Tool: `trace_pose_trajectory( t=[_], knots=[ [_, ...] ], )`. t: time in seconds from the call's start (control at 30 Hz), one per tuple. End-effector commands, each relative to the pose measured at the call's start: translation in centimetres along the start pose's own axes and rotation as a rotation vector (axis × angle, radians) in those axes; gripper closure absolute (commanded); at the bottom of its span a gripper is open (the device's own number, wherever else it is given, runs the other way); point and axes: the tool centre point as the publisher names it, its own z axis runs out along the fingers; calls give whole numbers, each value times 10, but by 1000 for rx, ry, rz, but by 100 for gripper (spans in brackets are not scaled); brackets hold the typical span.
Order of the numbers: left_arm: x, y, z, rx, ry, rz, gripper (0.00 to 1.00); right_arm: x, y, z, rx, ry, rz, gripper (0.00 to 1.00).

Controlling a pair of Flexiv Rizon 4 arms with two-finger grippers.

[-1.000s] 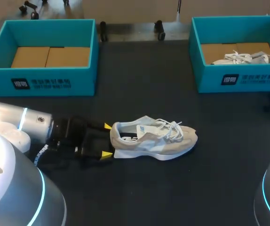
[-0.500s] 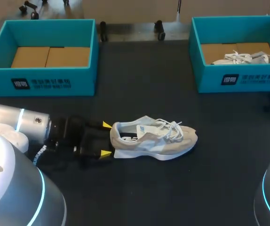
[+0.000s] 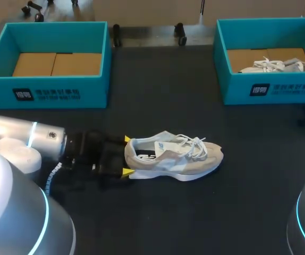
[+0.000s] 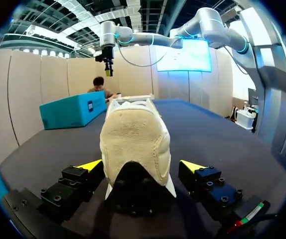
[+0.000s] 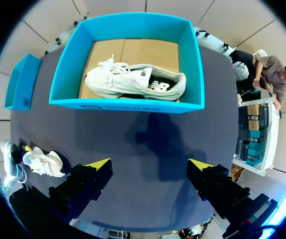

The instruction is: Take the shoe out of the shoebox, open the shoe tongue, remove and reinsert the insole, then place the shoe into the shoebox

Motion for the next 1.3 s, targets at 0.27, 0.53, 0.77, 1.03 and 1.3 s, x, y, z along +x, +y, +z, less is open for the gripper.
trace_pose_trajectory(
  t=[0.27,0.53,0.77,1.03,1.3],
  knots=[
    [-8,5,21,-24,1,-4,0,0,0,0,0,0,-1,0],
    [-9,7,34,-33,14,1,0,0,0,0,0,0,-1,0],
    [-10,12,42,-51,27,-1,0,0,0,0,0,0,-1,0],
    [-11,15,39,-55,31,5,2,0,0,0,0,0,-1,0],
    [-10,17,35,-59,21,1,97,0,0,0,0,0,-1,0]
  ],
)
